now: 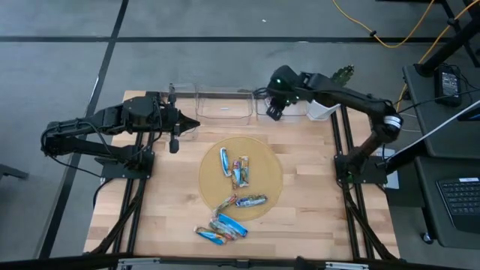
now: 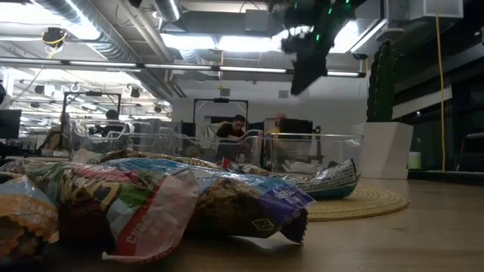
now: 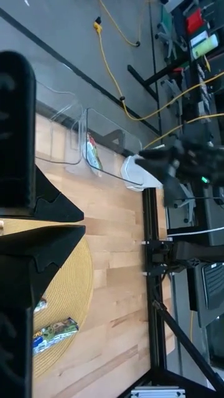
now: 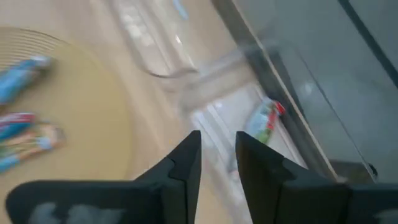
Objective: Pick and place Granola Bars by type
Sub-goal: Put the green granola bar into the middle transparent bin
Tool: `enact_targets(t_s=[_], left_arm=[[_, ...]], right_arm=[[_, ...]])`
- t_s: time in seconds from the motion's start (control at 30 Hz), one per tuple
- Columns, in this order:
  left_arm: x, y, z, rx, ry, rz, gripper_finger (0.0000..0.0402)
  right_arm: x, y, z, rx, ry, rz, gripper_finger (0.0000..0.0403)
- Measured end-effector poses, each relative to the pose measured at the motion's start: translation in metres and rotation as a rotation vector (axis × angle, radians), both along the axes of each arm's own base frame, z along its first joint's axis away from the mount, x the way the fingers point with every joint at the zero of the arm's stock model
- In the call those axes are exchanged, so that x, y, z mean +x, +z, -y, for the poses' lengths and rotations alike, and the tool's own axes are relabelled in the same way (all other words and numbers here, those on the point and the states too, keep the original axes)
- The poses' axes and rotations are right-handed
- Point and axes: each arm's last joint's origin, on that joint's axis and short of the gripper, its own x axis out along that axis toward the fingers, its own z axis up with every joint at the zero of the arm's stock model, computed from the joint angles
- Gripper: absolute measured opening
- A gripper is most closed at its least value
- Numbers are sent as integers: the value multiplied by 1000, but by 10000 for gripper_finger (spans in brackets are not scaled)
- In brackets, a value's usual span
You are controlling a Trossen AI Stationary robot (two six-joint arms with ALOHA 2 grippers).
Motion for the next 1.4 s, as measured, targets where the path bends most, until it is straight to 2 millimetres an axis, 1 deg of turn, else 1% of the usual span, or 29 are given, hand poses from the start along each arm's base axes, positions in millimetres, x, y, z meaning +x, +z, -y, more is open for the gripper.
enact_targets(t_s=[0.1, 0.23, 0.37, 0.47, 0.57, 0.7, 0.77, 0.97, 1.07, 1.13, 1.27, 1.4], left_arm=[[0, 0, 0, -1, -1, -3, 15], [0, -1, 0, -1, -1, -8, 15], [0, -1, 0, -2, -1, -9, 15], [0, -1, 0, -2, -1, -9, 15], [0, -1, 0, -1, -1, -8, 15], [0, -1, 0, -2, -1, -8, 15], [0, -1, 0, -1, -1, -8, 15], [0, -1, 1, -8, -16, -10, 15], [-1, -2, 1, -16, -35, -20, 15], [-1, -3, 1, -18, -36, -30, 15], [-1, -3, 1, -7, -39, -34, 15], [-1, -3, 1, 12, -47, -38, 15]], right_arm=[[-1, 19, -31, 10, 97, 73, 103], [-2, 39, -78, -5, 320, 137, 103], [-8, 53, -121, -81, 557, 150, 103], [-15, 59, -144, -111, 691, 154, 103], [-18, 62, -155, -94, 759, 175, 103], [-19, 62, -161, -40, 771, 185, 103], [-21, 60, -164, -15, 788, 170, 103], [-20, 52, -187, 51, 830, 103, 103], [-19, 45, -195, 75, 851, 55, 103], [-17, 39, -200, 114, 829, 10, 103], [-10, 24, -207, 191, 777, -74, 103], [0, 11, -218, 253, 798, -120, 103]])
